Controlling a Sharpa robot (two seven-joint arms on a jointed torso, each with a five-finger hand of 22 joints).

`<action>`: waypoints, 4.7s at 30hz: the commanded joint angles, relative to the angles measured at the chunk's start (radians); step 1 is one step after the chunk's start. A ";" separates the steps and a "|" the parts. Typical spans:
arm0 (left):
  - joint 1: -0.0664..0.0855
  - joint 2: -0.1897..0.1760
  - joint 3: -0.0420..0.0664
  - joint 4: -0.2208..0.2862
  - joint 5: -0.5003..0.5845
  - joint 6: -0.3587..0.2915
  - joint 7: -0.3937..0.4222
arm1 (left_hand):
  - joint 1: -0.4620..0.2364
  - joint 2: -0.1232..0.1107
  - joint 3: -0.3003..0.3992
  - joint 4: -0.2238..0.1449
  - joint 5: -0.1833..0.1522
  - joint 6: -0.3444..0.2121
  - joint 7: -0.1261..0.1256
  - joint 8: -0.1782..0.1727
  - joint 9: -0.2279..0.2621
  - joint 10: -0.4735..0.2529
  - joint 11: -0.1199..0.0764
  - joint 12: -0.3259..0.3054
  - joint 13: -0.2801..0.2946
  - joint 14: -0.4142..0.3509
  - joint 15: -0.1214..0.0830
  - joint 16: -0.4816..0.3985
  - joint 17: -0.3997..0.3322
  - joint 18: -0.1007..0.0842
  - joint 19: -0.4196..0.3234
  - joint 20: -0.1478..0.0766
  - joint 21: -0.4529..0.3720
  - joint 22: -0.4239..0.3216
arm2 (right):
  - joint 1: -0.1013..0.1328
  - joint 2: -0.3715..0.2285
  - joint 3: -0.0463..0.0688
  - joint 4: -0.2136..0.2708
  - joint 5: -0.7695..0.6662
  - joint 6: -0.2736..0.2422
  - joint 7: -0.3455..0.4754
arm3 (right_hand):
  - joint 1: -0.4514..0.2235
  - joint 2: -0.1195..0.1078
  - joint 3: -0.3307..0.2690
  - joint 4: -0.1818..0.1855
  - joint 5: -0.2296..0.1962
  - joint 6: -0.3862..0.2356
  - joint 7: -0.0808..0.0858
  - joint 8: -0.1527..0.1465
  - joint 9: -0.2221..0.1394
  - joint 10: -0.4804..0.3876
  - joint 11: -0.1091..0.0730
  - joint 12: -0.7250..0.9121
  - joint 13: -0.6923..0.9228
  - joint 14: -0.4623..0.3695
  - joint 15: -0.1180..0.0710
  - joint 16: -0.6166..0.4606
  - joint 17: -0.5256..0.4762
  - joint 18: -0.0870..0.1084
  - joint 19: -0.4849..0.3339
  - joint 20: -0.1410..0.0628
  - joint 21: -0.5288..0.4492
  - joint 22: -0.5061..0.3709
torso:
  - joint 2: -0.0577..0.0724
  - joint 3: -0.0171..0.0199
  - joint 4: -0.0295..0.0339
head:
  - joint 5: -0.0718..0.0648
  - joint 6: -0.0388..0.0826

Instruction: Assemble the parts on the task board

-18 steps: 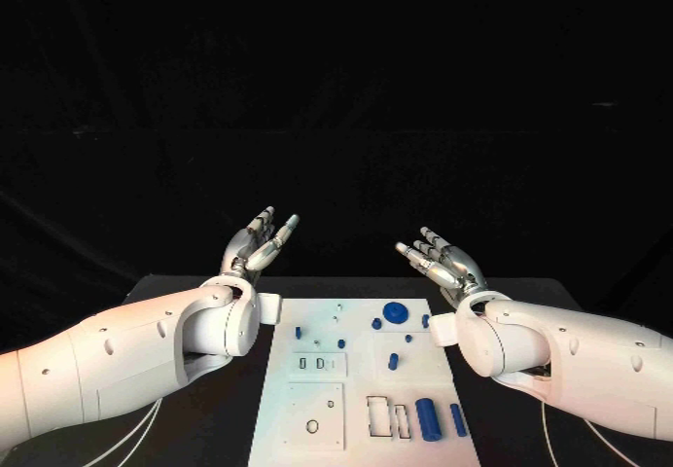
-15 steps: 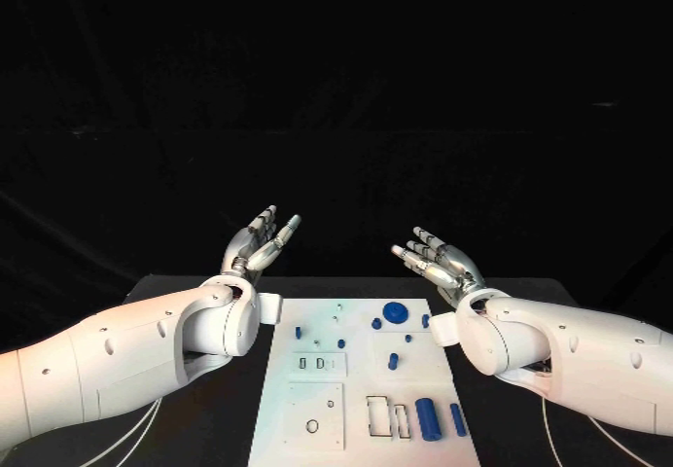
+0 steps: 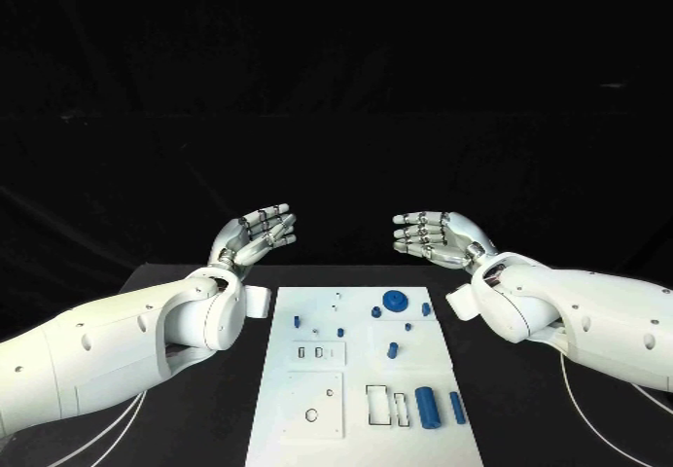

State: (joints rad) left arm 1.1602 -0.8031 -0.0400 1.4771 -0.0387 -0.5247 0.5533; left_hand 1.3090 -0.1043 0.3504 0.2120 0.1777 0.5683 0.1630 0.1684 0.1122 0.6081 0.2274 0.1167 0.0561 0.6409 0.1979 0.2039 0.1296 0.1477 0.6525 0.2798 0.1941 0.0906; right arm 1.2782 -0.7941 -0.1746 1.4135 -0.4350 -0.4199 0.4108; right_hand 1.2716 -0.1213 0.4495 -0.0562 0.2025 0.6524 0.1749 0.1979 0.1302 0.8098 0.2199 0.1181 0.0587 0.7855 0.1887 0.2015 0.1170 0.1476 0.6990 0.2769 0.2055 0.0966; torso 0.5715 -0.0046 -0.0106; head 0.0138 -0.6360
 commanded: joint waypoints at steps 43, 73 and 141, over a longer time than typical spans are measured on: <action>0.070 -0.185 0.030 0.263 -0.085 0.173 -0.049 | 0.043 -0.078 0.166 -0.085 -0.010 0.324 0.059 0.098 0.055 0.499 -0.071 -0.024 0.010 0.452 -0.102 0.129 0.155 0.035 0.400 -0.089 0.132 0.014 | 0.064 0.042 0.007 0.022 -1.222 0.218 -0.509 | -0.002 -0.167 0.041 0.087 0.041 0.376 -0.037 0.024 0.161 0.444 -0.150 -0.050 0.114 0.725 -0.202 1.049 1.021 -0.060 0.688 -0.189 1.047 0.979 | 0.165 -0.0174 0.0481 | -0.055 -0.003; 0.080 -0.191 0.030 0.271 -0.084 0.179 -0.063 | 0.039 -0.080 0.165 -0.084 -0.010 0.321 0.061 0.095 0.055 0.497 -0.070 -0.029 0.009 0.451 -0.101 0.130 0.159 0.034 0.400 -0.089 0.132 0.014 | 0.046 0.080 0.006 -0.016 -1.226 0.267 -0.522 | 0.005 -0.156 0.056 0.102 0.042 0.376 -0.032 0.019 0.187 0.424 -0.144 -0.049 0.122 0.733 -0.193 1.165 1.126 -0.087 0.732 -0.178 1.186 1.174 | 0.179 -0.0228 0.0556 | -0.060 -0.007; 0.081 -0.192 0.030 0.268 -0.084 0.192 -0.083 | 0.039 -0.076 0.170 -0.092 -0.009 0.304 0.071 0.081 0.051 0.482 -0.061 -0.050 0.010 0.437 -0.094 0.124 0.173 0.032 0.392 -0.086 0.131 0.012 | 0.045 0.094 0.012 0.032 -1.255 0.021 -0.641 | 0.017 -0.094 0.146 0.142 0.040 0.431 -0.061 0.071 0.267 0.479 -0.169 -0.039 0.146 0.728 -0.211 1.193 1.125 -0.092 0.735 -0.191 1.217 1.226 | 0.186 -0.0288 0.0643 | -0.064 -0.007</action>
State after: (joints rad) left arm 1.2398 -0.9972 -0.0111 1.7440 -0.1264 -0.3518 0.4637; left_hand 1.3526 -0.1794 0.5177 0.1213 0.1741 0.8791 0.2228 0.2537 0.1646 1.0919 0.1629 0.0725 0.0643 1.0790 0.1005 0.3278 0.3019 0.1704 1.0436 0.1896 0.3203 0.1034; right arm 1.3224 -0.7041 -0.1632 1.4472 -1.6619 -0.3441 -0.1818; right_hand 1.2859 -0.2219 0.5909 0.0840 0.2401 1.0747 0.1146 0.2626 0.3948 1.2812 0.0536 0.0724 0.2039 1.4685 -0.0164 1.3892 1.2425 0.0692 1.4342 0.0894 1.4198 1.3080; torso 0.7564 -0.0333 0.0519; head -0.0501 -0.6439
